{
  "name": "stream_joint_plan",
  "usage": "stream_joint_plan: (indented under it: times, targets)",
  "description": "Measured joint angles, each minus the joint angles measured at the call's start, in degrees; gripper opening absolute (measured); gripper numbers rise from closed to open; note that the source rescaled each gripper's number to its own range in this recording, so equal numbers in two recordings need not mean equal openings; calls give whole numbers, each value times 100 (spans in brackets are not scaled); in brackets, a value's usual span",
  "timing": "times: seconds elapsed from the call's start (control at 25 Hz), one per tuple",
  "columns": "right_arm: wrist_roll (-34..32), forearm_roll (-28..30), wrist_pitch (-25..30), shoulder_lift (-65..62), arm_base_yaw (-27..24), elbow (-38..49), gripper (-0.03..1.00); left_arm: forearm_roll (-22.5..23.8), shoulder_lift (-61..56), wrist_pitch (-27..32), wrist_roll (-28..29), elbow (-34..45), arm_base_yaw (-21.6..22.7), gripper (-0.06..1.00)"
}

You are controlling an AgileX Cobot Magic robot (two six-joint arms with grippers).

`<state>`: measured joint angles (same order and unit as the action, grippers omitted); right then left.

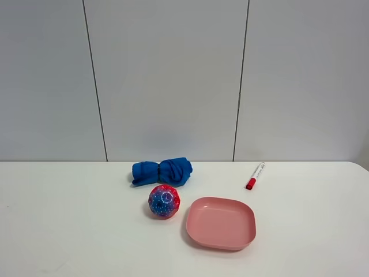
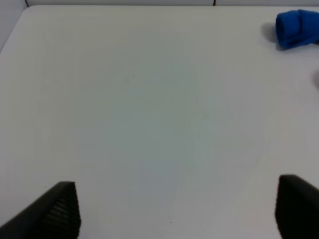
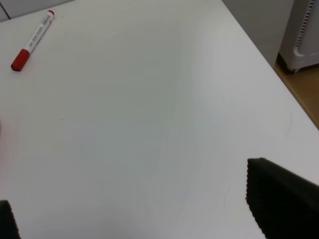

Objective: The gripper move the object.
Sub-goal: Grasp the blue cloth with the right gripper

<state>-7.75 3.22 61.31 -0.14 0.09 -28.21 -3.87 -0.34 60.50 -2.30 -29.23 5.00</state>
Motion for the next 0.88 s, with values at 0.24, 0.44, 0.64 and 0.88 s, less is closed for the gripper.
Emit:
stream_joint_plan:
  times: [0.24, 0.44, 0.64, 0.88]
  targets:
    - [0, 0, 0, 0, 0, 0, 100, 0, 0, 0, 0, 0, 0, 100]
    - [0, 0, 0, 0, 0, 0, 100, 0, 0, 0, 0, 0, 0, 100]
    - [0, 0, 0, 0, 0, 0, 100, 0, 0, 0, 0, 0, 0, 100]
    - [0, 0, 0, 0, 0, 0, 100, 0, 0, 0, 0, 0, 0, 100]
